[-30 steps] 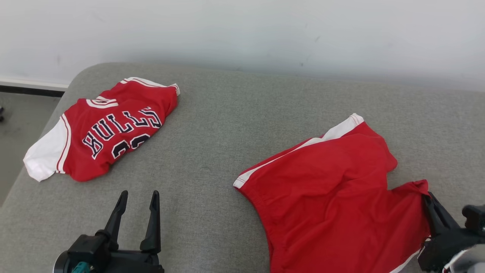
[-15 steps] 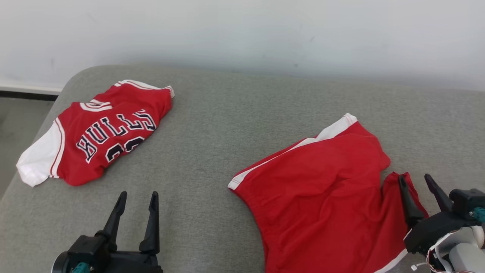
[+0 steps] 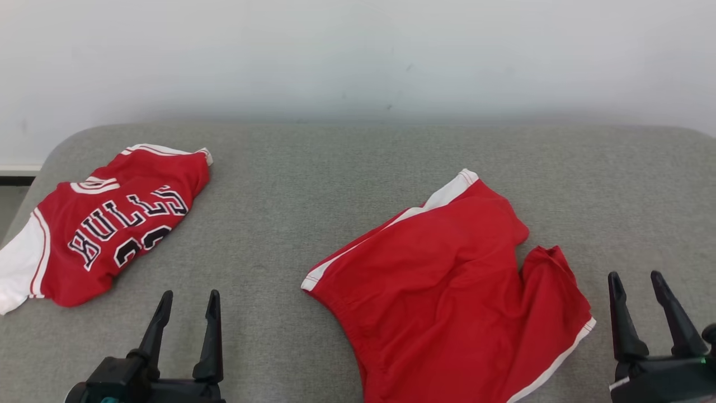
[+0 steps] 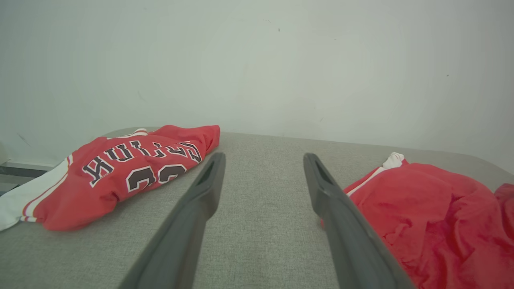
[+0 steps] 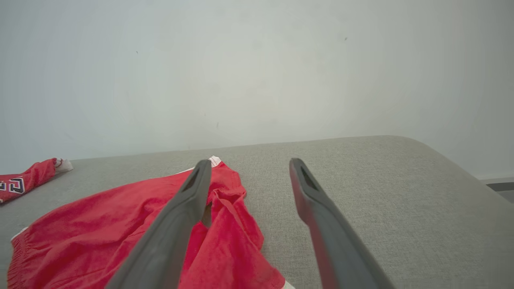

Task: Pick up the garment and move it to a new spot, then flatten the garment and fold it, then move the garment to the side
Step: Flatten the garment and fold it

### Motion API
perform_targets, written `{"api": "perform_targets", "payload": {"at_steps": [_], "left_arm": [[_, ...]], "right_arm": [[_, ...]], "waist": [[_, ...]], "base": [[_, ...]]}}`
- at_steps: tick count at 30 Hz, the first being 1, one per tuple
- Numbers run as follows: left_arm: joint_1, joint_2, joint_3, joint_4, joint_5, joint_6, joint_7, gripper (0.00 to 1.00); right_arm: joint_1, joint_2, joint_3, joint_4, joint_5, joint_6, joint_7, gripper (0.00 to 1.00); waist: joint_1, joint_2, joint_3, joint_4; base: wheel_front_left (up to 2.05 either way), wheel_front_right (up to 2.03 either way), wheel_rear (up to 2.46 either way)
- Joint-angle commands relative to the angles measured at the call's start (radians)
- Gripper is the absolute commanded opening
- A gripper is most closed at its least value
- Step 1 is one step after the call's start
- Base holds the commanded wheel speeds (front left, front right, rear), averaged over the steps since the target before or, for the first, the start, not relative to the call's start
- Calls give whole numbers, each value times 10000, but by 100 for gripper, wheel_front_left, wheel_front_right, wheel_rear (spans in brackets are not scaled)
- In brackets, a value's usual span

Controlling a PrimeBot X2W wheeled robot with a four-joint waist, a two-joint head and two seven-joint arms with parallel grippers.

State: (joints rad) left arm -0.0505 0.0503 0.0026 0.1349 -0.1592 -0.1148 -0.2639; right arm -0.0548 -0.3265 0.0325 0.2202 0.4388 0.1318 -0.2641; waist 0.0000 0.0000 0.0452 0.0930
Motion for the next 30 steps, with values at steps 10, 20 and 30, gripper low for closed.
{"api": "perform_targets", "payload": {"at_steps": [10,20,30], "left_arm": [[401,3,178,25,210,-85,-7,100],[823,21,412,-153,436,-125,-7,100],[1195,184,284,-160,642,-134,-7,100]], "right_arm": [[1428,614,-379,-1613,-741,-23,-1,100],[2002,1050,-540,-1914,-1210,-25,-2,100],[2099,925,-480,-1630,-1258,-25,-2,100]], "waist": [[0,0,-258,-401],[0,0,-619,-350],[0,0,-716,-189]], "base": [[0,0,0],[0,0,0],[0,0,0]]}}
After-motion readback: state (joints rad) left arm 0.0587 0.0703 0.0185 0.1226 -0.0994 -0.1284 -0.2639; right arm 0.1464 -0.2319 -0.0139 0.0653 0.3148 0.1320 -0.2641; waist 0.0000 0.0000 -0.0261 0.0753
